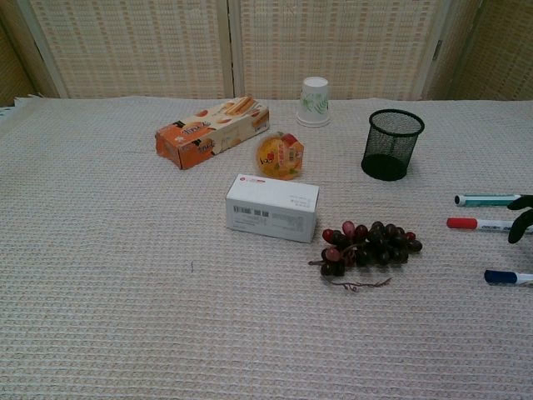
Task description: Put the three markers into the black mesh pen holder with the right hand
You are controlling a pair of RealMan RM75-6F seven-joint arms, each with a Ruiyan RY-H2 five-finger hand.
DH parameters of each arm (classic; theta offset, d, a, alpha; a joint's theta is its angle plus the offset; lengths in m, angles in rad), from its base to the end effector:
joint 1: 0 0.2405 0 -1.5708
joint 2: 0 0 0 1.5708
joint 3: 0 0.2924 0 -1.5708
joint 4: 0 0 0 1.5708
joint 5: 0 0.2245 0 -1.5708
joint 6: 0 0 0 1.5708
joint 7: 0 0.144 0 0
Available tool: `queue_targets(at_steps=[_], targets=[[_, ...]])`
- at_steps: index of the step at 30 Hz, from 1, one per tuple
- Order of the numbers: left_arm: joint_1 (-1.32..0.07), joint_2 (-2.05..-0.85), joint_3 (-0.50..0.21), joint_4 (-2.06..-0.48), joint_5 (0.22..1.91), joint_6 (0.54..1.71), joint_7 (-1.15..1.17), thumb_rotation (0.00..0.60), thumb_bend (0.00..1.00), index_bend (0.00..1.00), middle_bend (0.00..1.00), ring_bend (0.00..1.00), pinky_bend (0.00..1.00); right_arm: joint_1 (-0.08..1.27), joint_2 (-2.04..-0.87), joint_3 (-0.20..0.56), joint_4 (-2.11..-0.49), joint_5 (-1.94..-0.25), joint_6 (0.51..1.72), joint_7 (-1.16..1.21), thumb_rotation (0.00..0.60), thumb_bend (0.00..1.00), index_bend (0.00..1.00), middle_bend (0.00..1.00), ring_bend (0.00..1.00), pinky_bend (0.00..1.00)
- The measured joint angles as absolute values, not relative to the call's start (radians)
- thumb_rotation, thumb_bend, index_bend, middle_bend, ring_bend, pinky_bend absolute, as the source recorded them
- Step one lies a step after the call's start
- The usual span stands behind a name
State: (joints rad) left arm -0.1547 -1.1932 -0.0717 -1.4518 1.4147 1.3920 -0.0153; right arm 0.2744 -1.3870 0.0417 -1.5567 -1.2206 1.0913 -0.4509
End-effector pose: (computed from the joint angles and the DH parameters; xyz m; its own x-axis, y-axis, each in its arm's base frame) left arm -0.3773 0.2180 0.1488 0.4454 0.0343 0.8947 0.8944 0.0276 -0.4464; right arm -0.3365 -0.2318 0.0225 0.5439 -0.3725 0.7519 -0.8278 -0.0912 0.5536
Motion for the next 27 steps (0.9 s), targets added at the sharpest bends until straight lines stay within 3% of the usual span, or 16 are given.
queue_targets(at_steps=[27], targets=[[-0.148,-1.195,-0.076,-1.441,1.404,1.397,-0.025,0.6,0.61,0.17,0.0,0.0,0.06,0.328,-1.483,0.036,-1.492,-1.153,1.059,-0.487,0.6,0.31,0.47,0.06,0.1,0.0]])
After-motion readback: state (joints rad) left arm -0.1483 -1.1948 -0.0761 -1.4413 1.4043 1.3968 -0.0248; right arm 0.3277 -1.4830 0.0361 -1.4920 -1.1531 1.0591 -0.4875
